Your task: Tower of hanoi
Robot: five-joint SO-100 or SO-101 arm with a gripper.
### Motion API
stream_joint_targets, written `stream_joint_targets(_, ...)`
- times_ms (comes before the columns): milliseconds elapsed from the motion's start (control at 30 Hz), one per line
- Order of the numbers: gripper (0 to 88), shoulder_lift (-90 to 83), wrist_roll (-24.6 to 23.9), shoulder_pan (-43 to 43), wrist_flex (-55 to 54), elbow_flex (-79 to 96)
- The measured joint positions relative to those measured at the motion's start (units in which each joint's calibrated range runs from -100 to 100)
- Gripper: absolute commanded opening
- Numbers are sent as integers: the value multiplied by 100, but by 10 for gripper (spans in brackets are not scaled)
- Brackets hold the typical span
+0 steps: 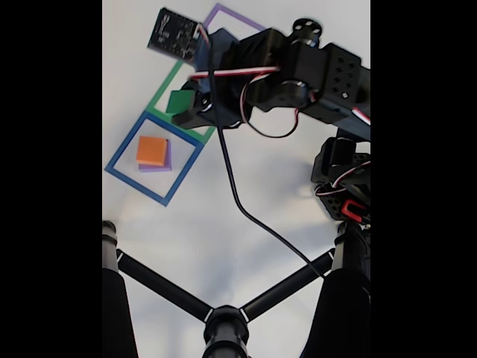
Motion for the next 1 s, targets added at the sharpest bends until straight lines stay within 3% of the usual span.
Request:
stream_joint_targets(267,46,411,-59,-340,-3720,2675)
stream_joint_targets(533,44,1696,-59,-583,-6078,3062)
stream_joint_targets(667,44,2334,-59,-573,-6894,3062)
stream_joint_targets(1000,45,2754,-59,-573,-7701,3424)
